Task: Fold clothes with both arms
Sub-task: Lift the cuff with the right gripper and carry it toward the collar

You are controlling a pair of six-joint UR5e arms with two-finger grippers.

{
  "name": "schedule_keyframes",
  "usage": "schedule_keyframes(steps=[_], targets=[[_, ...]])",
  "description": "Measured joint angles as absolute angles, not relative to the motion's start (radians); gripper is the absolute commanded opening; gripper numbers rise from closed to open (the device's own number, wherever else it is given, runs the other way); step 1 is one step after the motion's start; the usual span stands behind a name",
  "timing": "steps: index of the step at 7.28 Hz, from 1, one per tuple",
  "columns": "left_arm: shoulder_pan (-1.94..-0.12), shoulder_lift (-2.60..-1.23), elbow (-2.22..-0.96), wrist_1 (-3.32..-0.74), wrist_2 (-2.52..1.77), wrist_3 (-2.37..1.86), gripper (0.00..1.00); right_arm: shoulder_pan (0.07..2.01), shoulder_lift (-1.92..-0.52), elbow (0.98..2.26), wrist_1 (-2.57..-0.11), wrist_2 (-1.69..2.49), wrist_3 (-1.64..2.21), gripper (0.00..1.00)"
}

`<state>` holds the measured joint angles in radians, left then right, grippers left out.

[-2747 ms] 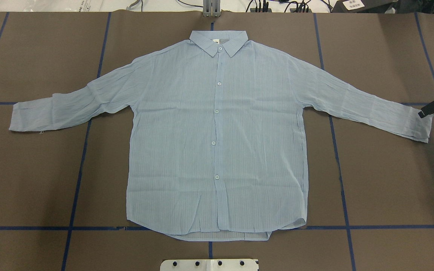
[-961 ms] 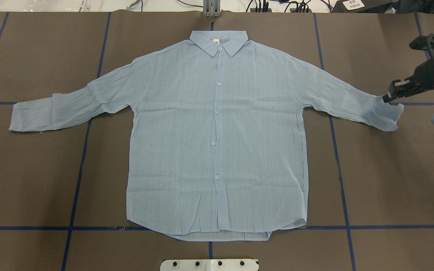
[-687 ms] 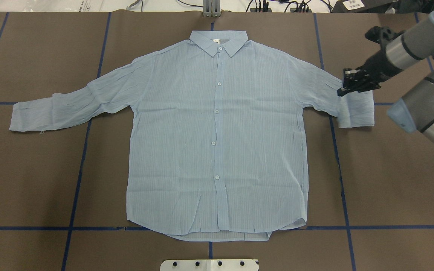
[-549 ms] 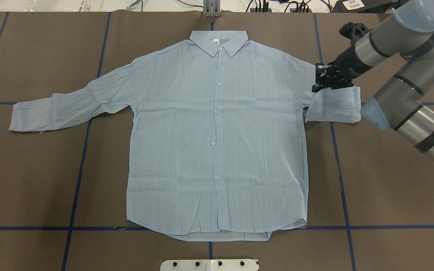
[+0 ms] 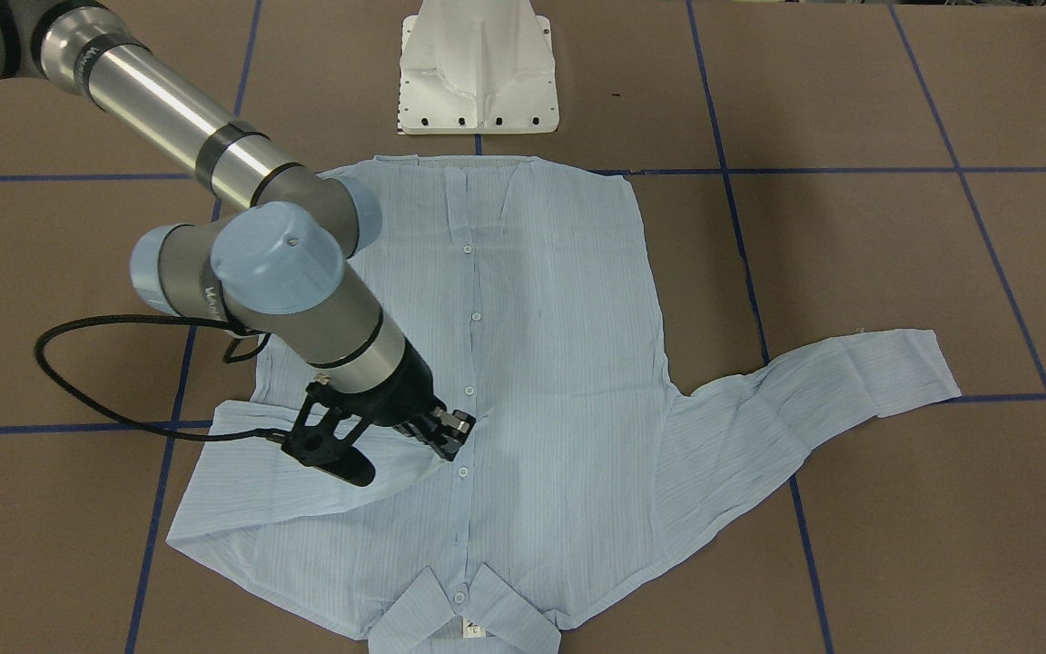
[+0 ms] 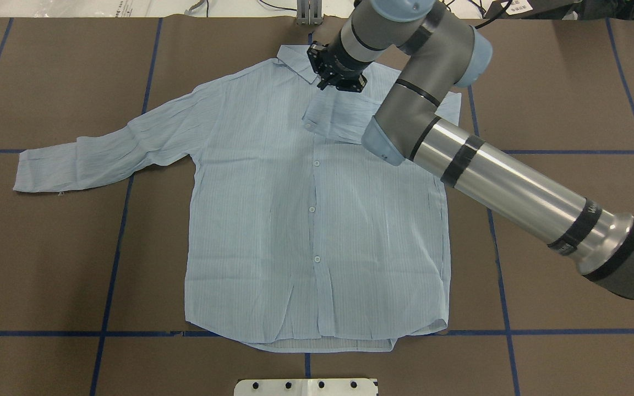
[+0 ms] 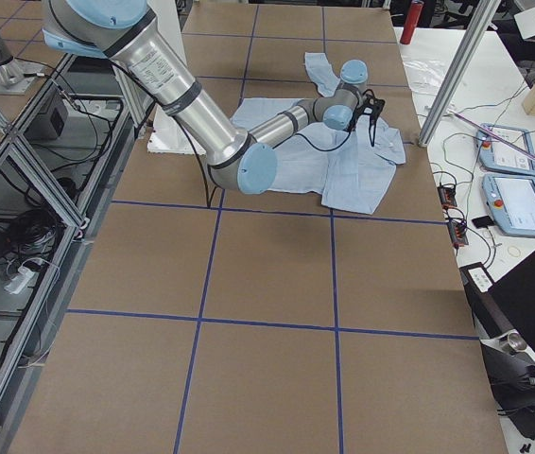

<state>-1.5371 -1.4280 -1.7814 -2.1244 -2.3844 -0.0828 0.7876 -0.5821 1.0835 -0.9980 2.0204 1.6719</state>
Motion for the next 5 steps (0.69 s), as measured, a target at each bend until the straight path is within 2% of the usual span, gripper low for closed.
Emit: schedule_keyframes(steps=[4,5], targets=[[-1.536,-1.428,-1.781,-2.125,-2.385,-0.083,1.00,0.682,-0.444,0.959,-0.994,1.855,1.694,0.00],[-1.536,-1.428,-1.781,-2.124,-2.384,-0.083,1.00,0.667,-0.425,0.933,-0.985,1.831,1.694,0.47]])
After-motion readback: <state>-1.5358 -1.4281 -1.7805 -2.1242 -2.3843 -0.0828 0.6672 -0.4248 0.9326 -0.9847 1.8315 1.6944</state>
